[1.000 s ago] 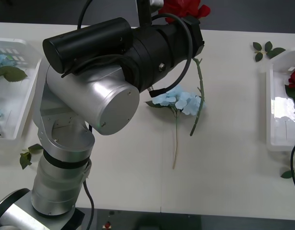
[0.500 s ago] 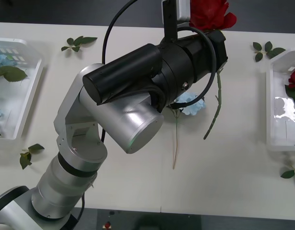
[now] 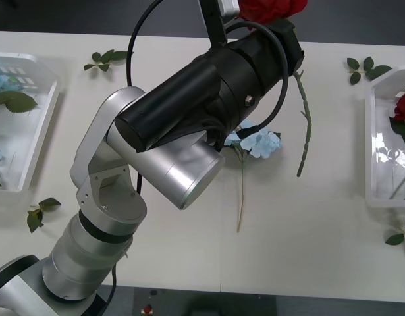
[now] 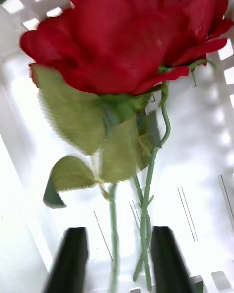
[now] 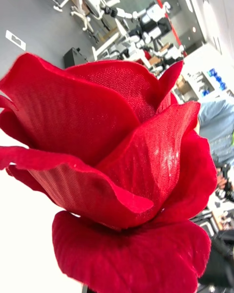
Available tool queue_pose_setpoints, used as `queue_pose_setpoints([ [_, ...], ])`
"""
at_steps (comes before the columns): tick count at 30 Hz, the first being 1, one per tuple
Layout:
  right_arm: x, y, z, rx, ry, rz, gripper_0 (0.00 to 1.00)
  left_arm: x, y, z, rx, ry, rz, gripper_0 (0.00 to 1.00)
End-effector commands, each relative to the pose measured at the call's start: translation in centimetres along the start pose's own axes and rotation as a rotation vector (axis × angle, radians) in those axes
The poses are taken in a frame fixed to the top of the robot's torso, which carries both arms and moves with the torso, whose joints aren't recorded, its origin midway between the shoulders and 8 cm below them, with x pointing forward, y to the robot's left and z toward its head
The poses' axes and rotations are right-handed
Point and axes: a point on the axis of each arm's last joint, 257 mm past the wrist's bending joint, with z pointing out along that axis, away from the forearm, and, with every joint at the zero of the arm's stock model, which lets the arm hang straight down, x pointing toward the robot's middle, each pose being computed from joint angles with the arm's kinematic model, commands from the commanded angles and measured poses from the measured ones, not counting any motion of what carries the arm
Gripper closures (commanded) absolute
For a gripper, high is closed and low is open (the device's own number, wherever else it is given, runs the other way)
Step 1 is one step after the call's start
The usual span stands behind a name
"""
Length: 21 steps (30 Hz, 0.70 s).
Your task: Put the red flowers into the right box and the blue flowers into the left box
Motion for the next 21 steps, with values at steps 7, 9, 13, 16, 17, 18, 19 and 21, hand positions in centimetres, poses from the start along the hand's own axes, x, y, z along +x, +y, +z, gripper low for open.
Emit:
queue_pose_setpoints([
  [7, -2.6, 3.2, -4.3, -0.042, -0.012, -0.288, 0.00, -0.5, -1.4, -0.2, 0.029, -0.022, -0.026, 1.00],
  [9, -2.5, 5.2, -4.9, -0.102, -0.003, -0.374, 0.00, -0.6, -1.3, -0.2, 0.029, -0.024, -0.027, 1.00],
  [13, -1.6, 9.0, -6.7, -0.232, 0.016, -0.545, 0.00, -0.6, -1.3, -0.2, 0.029, -0.024, -0.027, 1.00],
  [16, -0.7, 11.6, -8.8, -0.340, 0.016, -0.662, 0.00, -0.6, -1.3, -0.2, 0.029, -0.024, -0.027, 1.00],
  [17, -0.4, 12.2, -9.4, -0.363, 0.019, -0.694, 0.00, -0.6, -1.3, -0.2, 0.029, -0.024, -0.027, 1.00],
  [18, -0.1, 12.9, -10.1, -0.394, 0.018, -0.724, 0.00, -0.6, -1.3, -0.2, 0.029, -0.024, -0.027, 1.00],
  [19, 0.2, 13.6, -10.7, -0.424, 0.015, -0.751, 0.00, -0.6, -1.3, -0.2, 0.029, -0.024, -0.027, 1.00],
  [21, 1.2, 15.7, -12.7, -0.534, 0.007, -0.826, 0.00, -0.6, -1.3, -0.2, 0.029, -0.024, -0.027, 1.00],
])
